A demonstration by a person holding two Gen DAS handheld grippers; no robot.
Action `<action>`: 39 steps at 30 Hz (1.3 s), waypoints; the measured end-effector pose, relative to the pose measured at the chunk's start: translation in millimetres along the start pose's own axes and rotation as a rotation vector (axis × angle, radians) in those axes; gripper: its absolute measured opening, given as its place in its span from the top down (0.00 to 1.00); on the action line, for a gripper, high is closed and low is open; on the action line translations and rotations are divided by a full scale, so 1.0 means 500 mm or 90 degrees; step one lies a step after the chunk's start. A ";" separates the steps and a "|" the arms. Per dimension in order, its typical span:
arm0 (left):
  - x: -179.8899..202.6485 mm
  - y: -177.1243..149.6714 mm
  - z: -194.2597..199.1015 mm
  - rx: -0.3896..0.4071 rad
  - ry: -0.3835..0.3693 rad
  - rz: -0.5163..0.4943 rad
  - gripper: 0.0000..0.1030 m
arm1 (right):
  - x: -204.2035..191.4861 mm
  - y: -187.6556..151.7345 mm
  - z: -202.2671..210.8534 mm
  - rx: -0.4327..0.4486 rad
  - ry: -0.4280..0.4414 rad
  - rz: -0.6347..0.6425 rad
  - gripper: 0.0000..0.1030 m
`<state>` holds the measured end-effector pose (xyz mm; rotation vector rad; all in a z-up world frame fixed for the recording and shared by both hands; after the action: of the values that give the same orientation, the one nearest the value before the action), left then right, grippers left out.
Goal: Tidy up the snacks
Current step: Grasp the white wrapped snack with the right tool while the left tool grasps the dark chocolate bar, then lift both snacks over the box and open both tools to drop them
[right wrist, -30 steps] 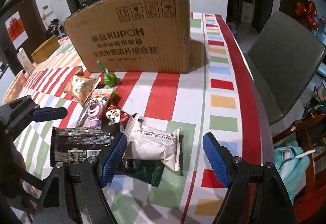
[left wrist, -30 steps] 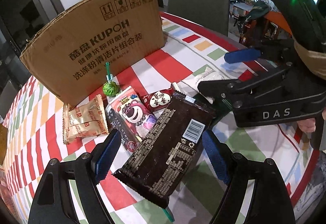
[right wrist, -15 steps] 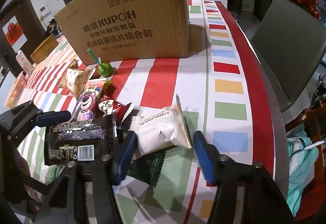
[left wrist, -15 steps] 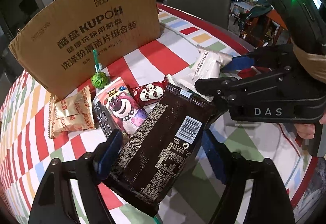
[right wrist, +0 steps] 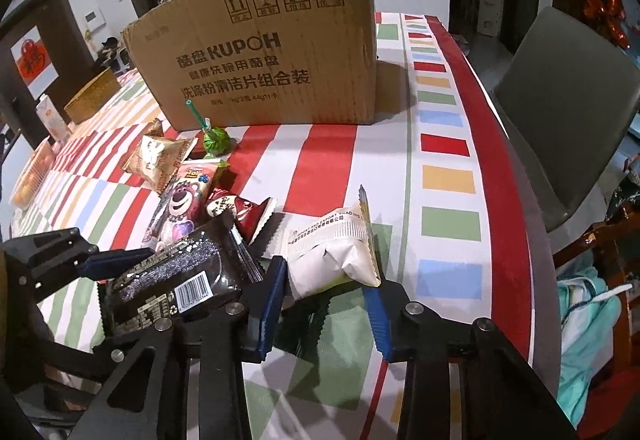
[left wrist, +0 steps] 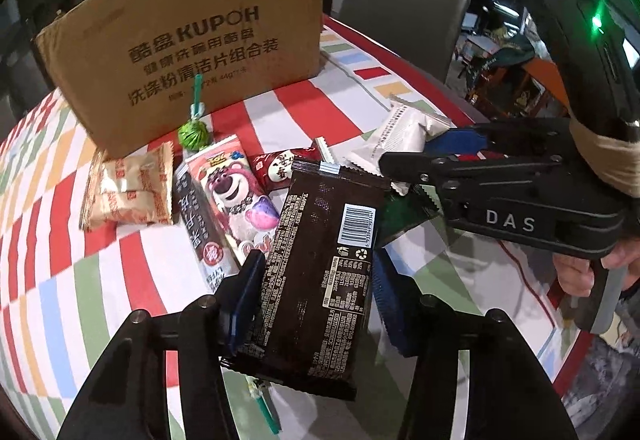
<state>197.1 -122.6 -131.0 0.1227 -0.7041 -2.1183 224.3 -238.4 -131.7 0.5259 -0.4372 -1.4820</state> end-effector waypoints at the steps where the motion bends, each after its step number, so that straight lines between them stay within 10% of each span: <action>1: 0.000 0.000 0.005 0.005 -0.002 0.009 0.48 | 0.000 0.000 0.002 0.002 -0.001 0.001 0.62; 39: -0.057 0.145 0.303 0.278 0.071 0.099 0.48 | -0.062 0.152 0.241 0.212 0.008 0.021 0.62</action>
<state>216.4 -67.1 29.0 0.4067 -1.0636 -1.7699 215.1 -214.1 11.6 0.7853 -0.6854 -1.3799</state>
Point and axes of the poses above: each gripper's, at about its wrist camera, not at the fingertips, and z roughly against the way its jaws point, x to its right, y to its top, the point moved 5 cm from there along -z, roughly the way its jaws point, and after that the axes turned 8 degrees about -y, right-handed, at the moved point
